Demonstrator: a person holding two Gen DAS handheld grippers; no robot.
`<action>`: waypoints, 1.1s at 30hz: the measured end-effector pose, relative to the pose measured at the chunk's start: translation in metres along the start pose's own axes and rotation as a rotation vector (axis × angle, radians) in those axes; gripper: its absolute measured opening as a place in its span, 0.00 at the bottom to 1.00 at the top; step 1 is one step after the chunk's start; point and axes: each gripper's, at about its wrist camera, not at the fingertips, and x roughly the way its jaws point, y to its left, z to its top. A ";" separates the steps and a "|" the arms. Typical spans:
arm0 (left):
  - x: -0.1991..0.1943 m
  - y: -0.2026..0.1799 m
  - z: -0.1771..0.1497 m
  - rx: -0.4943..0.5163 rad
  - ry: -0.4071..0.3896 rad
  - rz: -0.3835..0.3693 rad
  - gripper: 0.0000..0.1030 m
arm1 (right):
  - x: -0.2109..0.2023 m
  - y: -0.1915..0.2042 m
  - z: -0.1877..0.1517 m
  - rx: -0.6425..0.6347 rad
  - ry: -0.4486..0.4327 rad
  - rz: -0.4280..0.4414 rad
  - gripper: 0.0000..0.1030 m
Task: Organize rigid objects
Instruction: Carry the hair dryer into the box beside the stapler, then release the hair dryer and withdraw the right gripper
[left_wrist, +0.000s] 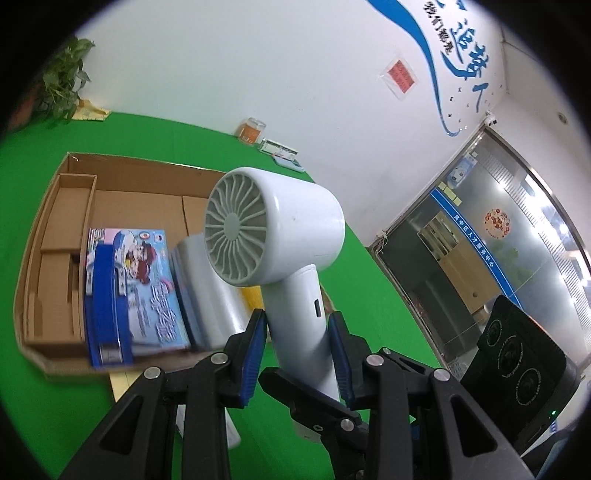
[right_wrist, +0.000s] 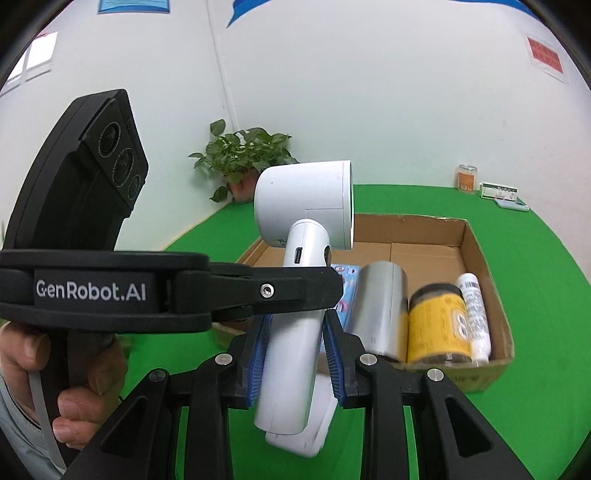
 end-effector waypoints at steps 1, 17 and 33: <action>0.006 0.008 0.008 -0.007 0.012 0.004 0.32 | 0.011 -0.003 0.006 0.005 0.012 0.001 0.27; 0.101 0.114 0.028 -0.212 0.272 0.074 0.32 | 0.168 -0.048 0.000 0.178 0.304 0.039 0.27; 0.010 0.080 0.021 -0.066 -0.012 0.224 0.61 | 0.116 -0.016 -0.003 0.048 0.092 0.003 0.62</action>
